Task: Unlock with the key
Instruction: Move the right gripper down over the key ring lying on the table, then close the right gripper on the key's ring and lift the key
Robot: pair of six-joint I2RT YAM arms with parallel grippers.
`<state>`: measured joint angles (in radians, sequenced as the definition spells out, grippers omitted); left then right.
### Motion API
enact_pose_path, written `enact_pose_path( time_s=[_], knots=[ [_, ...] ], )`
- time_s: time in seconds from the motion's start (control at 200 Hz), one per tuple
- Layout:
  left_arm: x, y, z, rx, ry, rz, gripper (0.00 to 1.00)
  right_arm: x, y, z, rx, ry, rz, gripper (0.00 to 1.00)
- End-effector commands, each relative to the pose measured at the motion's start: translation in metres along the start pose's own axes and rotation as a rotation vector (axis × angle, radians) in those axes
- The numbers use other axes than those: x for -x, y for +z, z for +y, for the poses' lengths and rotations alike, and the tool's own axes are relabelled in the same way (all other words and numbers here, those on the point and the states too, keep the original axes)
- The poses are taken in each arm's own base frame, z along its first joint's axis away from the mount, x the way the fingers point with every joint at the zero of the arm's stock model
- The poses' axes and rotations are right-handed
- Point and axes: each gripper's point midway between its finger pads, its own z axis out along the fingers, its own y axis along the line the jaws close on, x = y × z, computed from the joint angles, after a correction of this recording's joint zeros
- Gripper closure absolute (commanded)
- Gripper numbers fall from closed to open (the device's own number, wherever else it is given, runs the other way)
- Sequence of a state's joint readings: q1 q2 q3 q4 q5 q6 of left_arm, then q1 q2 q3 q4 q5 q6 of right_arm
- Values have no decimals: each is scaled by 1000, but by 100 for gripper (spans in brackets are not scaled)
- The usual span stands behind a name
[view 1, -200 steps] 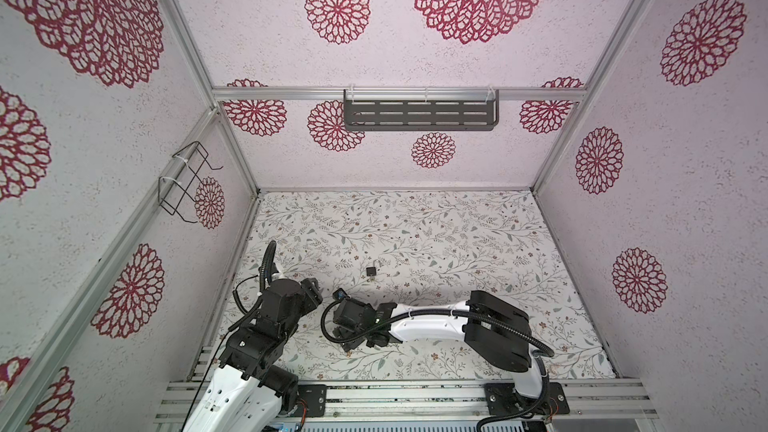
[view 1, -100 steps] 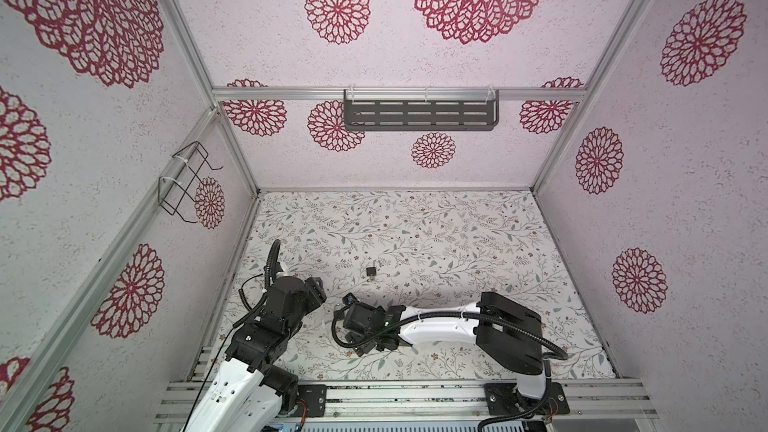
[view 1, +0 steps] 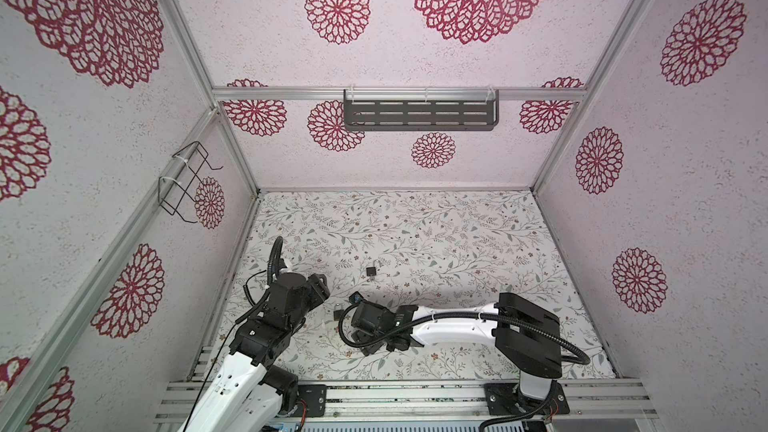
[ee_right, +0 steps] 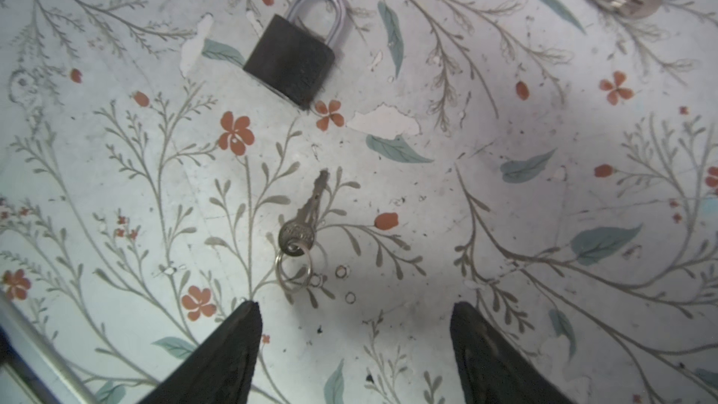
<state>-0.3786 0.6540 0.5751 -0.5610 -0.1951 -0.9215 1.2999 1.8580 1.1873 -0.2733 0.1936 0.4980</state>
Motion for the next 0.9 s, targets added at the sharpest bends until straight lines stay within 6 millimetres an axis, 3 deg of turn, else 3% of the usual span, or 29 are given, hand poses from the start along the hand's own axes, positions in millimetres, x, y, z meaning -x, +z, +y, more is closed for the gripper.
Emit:
enact_pose_path(
  time_s=[0.0,0.46,0.896],
  knots=[
    [6,-2,0,-3,-19,-24,30,18,-10,15,59,26,-39,24],
    [7,-8,11,24,-36,-50,30,17,10,23,59,33,12,50],
    [5,-6,14,39,-28,-45,29,4,25,24,18,19,86,64]
  ],
)
